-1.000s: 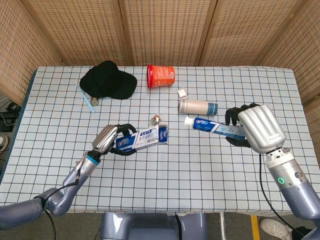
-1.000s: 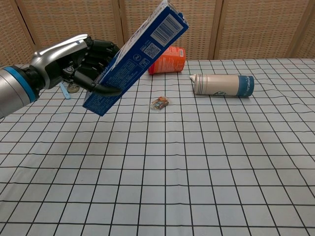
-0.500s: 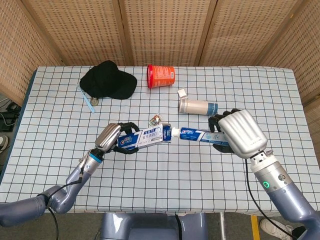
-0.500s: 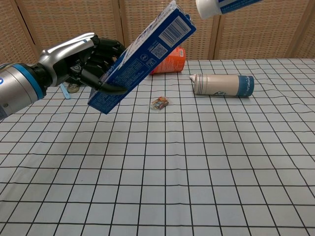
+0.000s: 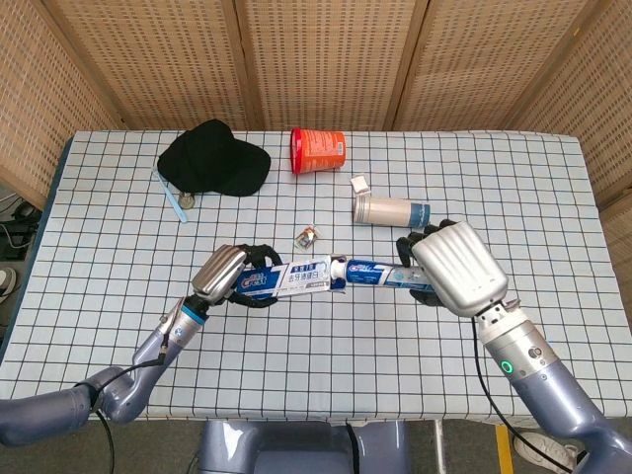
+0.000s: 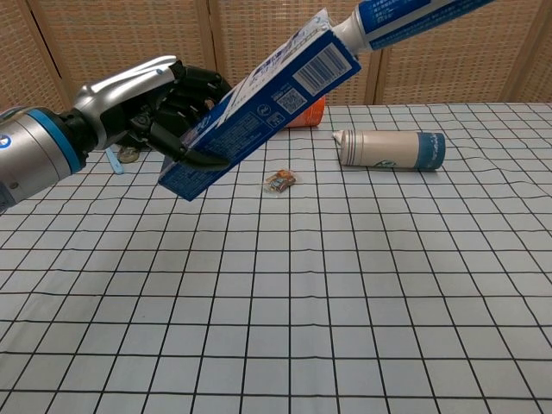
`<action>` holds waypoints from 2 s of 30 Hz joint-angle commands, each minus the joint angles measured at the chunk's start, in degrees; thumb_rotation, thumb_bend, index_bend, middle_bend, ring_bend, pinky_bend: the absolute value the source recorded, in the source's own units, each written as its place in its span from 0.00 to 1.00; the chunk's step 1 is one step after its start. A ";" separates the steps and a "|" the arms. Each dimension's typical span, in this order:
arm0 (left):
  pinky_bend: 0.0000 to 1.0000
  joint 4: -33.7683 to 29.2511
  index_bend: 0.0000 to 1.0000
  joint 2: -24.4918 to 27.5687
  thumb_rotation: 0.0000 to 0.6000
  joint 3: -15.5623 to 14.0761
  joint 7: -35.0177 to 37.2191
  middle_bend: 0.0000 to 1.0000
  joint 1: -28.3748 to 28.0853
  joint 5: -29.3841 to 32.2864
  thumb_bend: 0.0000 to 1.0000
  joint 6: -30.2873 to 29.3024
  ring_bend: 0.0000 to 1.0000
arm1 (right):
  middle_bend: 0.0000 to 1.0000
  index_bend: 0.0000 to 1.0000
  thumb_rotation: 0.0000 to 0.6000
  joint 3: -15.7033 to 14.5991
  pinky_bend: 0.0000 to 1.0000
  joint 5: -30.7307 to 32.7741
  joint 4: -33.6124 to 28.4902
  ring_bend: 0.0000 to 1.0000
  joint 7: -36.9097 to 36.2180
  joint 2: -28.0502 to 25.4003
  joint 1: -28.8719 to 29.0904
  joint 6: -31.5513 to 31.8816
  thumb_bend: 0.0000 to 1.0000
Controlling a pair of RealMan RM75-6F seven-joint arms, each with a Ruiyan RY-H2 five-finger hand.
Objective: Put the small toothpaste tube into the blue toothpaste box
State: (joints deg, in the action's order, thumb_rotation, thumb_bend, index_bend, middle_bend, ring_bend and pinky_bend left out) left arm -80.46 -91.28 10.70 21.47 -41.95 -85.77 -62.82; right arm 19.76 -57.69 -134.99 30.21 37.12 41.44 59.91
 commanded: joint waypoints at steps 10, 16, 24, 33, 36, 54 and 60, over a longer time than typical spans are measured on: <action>0.46 -1.34 0.58 -0.42 1.00 0.21 -1.47 0.45 -1.01 0.52 0.23 0.35 0.50 | 0.70 0.72 1.00 -2.53 0.61 1.40 0.00 0.60 7.34 3.30 3.75 -0.40 0.62; 0.46 -2.70 0.58 -1.29 1.00 0.61 -2.25 0.45 -1.74 0.93 0.23 0.56 0.50 | 0.70 0.72 1.00 -3.23 0.61 2.86 0.00 0.60 11.09 5.85 6.31 -0.05 0.62; 0.46 -3.73 0.59 -2.26 1.00 0.57 -4.25 0.45 -2.45 0.96 0.23 0.59 0.50 | 0.63 0.63 1.00 -4.00 0.61 7.01 0.00 0.58 16.26 8.00 9.97 0.83 0.55; 0.46 -4.49 0.62 -4.02 1.00 1.14 -1.67 0.47 -2.37 2.49 0.24 0.30 0.50 | 0.03 0.00 1.00 -4.03 0.21 4.54 0.00 0.11 15.63 9.21 10.59 2.99 0.10; 0.46 -4.47 0.62 -4.72 1.00 1.62 -0.28 0.47 -2.37 3.05 0.24 0.12 0.50 | 0.00 0.00 1.00 -3.60 0.17 2.07 0.00 0.08 14.89 8.42 10.10 4.12 0.09; 0.44 -3.96 0.62 -6.55 1.00 3.49 10.65 0.47 -0.56 2.83 0.24 -4.36 0.50 | 0.00 0.00 1.00 -2.07 0.07 1.47 4.33 0.03 20.64 1.00 0.43 21.22 0.09; 0.44 -4.48 0.62 -4.25 1.00 2.50 8.32 0.47 -0.44 2.11 0.24 -3.54 0.50 | 0.00 0.00 1.00 -3.46 0.07 7.83 7.71 0.03 10.37 2.06 -2.04 14.85 0.09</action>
State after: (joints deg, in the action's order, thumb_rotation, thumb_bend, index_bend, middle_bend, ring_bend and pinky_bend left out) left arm -84.78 -96.32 13.63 30.59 -42.46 -83.31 -66.63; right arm 17.17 -52.74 -129.32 45.35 38.66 40.96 78.15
